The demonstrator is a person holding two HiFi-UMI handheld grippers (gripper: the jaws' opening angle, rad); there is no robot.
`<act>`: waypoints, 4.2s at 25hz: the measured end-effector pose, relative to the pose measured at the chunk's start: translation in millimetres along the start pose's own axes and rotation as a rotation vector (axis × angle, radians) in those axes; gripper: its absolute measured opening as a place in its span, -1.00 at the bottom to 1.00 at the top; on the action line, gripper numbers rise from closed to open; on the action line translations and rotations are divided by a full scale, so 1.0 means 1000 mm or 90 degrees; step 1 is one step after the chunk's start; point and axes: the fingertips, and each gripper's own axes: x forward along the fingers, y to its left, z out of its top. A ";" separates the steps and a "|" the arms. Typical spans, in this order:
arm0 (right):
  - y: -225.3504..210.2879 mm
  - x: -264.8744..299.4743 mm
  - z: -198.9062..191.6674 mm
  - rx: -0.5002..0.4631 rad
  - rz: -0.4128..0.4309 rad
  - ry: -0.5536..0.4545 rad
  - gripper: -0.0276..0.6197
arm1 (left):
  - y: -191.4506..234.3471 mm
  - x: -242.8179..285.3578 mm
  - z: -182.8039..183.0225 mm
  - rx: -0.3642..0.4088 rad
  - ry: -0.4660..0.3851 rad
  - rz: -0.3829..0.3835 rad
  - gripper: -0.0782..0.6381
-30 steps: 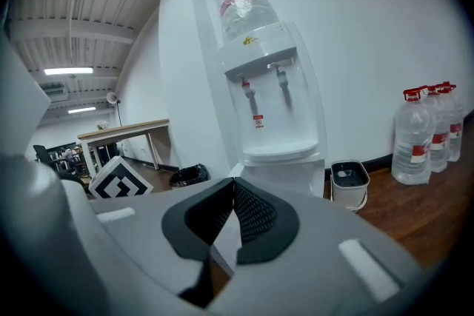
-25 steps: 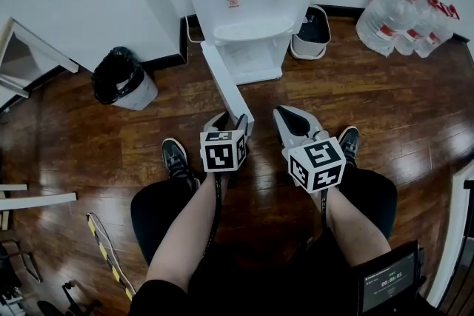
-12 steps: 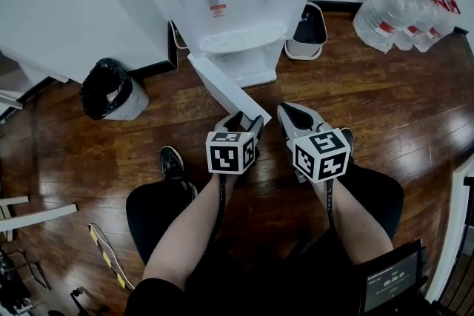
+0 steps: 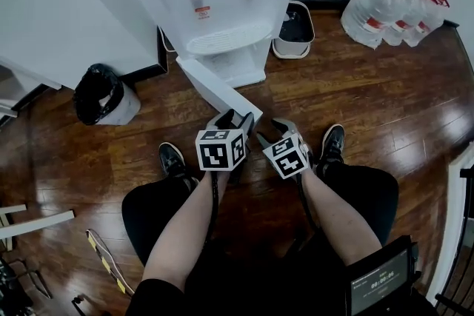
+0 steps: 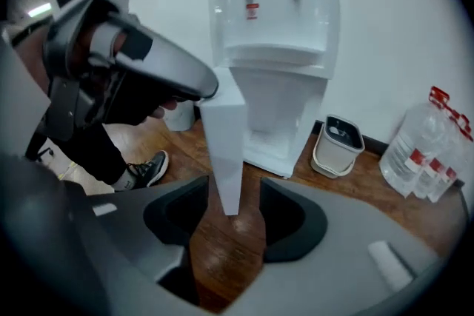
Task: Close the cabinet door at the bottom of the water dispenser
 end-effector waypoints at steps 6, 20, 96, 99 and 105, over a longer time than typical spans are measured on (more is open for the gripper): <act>0.006 0.030 0.018 0.056 0.008 -0.043 -0.18 | -0.008 0.015 0.011 -0.006 0.008 -0.019 -0.14; -0.061 0.047 0.028 0.148 -0.057 -0.022 -0.18 | 0.105 0.030 0.013 0.036 0.038 0.155 -0.07; -0.180 0.109 0.117 0.185 -0.044 -0.025 -0.14 | 0.112 0.132 0.048 -0.092 0.072 0.157 -0.31; -0.181 0.095 0.122 0.218 -0.064 -0.042 -0.41 | 0.106 0.126 0.055 -0.078 0.056 0.163 -0.31; -0.159 0.062 0.134 0.231 -0.047 -0.092 -0.44 | 0.079 0.102 0.064 -0.106 0.011 0.139 -0.32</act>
